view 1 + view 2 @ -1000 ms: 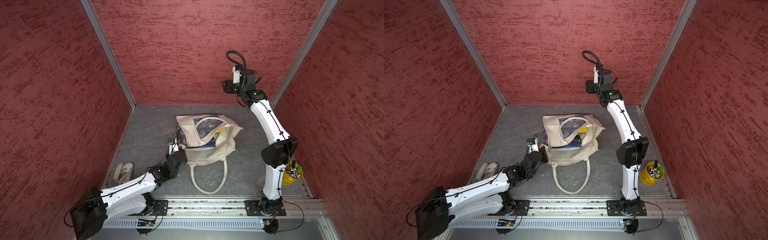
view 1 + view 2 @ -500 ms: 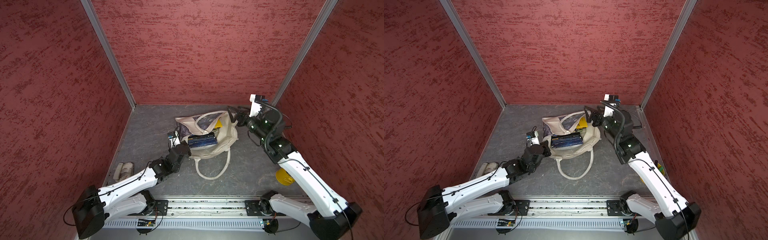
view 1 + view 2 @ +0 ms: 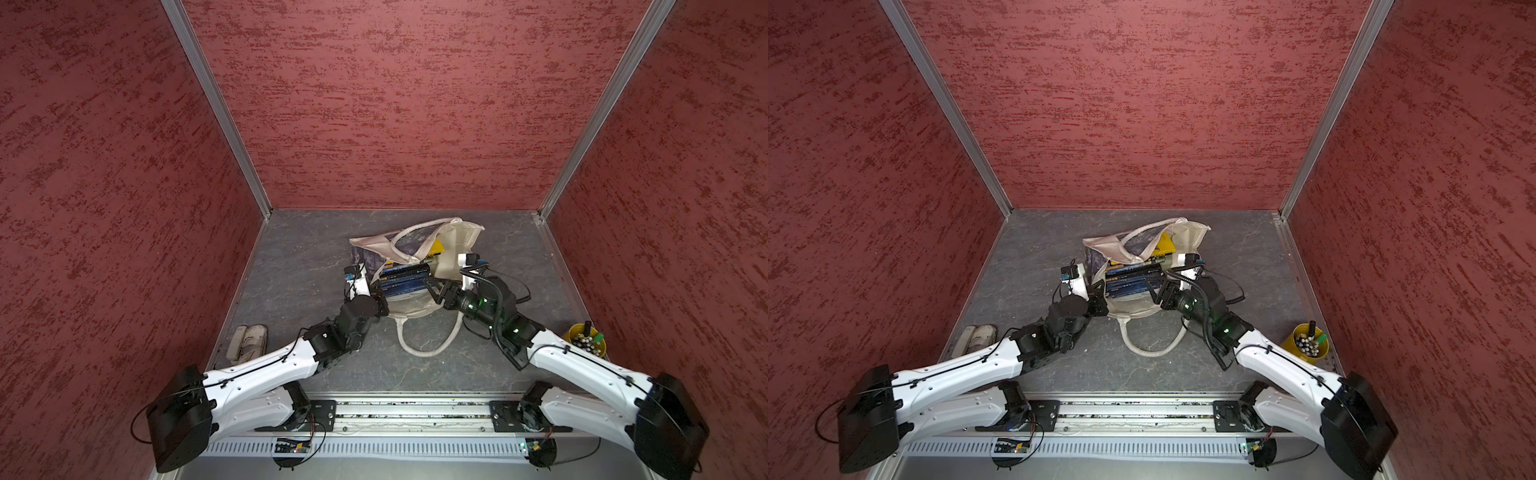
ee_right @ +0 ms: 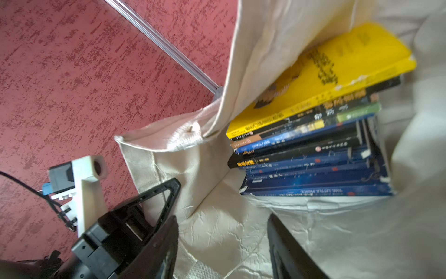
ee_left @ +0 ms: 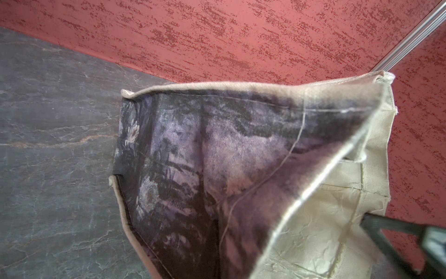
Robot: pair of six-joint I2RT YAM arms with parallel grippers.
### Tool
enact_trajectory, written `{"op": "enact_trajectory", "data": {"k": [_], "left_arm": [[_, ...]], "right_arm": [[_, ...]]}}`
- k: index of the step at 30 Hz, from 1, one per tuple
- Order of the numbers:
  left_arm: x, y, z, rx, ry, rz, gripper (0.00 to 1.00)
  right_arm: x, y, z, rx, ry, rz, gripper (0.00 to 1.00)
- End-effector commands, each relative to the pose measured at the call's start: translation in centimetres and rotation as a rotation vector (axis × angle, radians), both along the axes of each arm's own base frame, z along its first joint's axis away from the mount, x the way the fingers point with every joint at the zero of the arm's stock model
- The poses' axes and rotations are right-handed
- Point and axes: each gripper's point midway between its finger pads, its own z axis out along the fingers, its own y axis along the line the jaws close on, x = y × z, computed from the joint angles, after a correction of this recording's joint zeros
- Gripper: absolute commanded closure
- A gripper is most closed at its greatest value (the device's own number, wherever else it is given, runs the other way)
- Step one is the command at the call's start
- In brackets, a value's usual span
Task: Take out the books from the canvas bag
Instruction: Pick up the book from the canvas bag.
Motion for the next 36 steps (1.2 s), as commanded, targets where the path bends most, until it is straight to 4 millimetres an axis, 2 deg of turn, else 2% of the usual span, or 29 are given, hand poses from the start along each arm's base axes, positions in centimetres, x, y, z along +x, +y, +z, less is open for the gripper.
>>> {"op": "enact_trajectory", "data": {"k": [1,5,10,12,15,17,20,25,30,36], "left_arm": [[0.2,0.2,1.0,0.015,-0.060,0.008,1.00],[0.2,0.5,0.9,0.047,-0.068,0.020,1.00],[0.2,0.3,1.4,0.089,-0.062,0.009,1.00],[0.2,0.6,1.0,0.109,-0.057,0.021,1.00],[0.1,1.2,0.5,0.124,-0.036,0.048,1.00],[0.0,1.1,1.0,0.114,-0.026,0.038,1.00],[-0.1,0.8,1.6,0.141,-0.024,0.014,1.00],[-0.5,1.9,-0.9,0.141,-0.003,0.045,1.00],[-0.7,1.6,-1.3,0.104,-0.056,0.018,1.00],[-0.6,1.0,-2.0,0.134,-0.071,-0.019,1.00]], "right_arm": [[0.8,1.3,2.1,0.166,-0.022,-0.006,0.44],[2.5,2.0,1.3,0.166,0.008,-0.046,0.47],[5.2,1.2,0.5,0.136,0.020,-0.188,0.47],[6.2,1.1,-0.1,0.120,0.034,-0.226,0.47],[7.2,2.0,-0.5,0.132,0.048,-0.216,0.48],[7.9,2.8,-1.1,0.128,0.063,-0.197,0.48],[9.2,2.9,-1.4,0.119,0.072,-0.214,0.50],[10.7,2.3,-2.3,0.138,0.097,-0.257,0.51],[12.3,2.3,-1.8,0.116,0.082,-0.282,0.53],[13.4,1.9,-3.0,0.109,0.116,-0.295,0.54]]}}
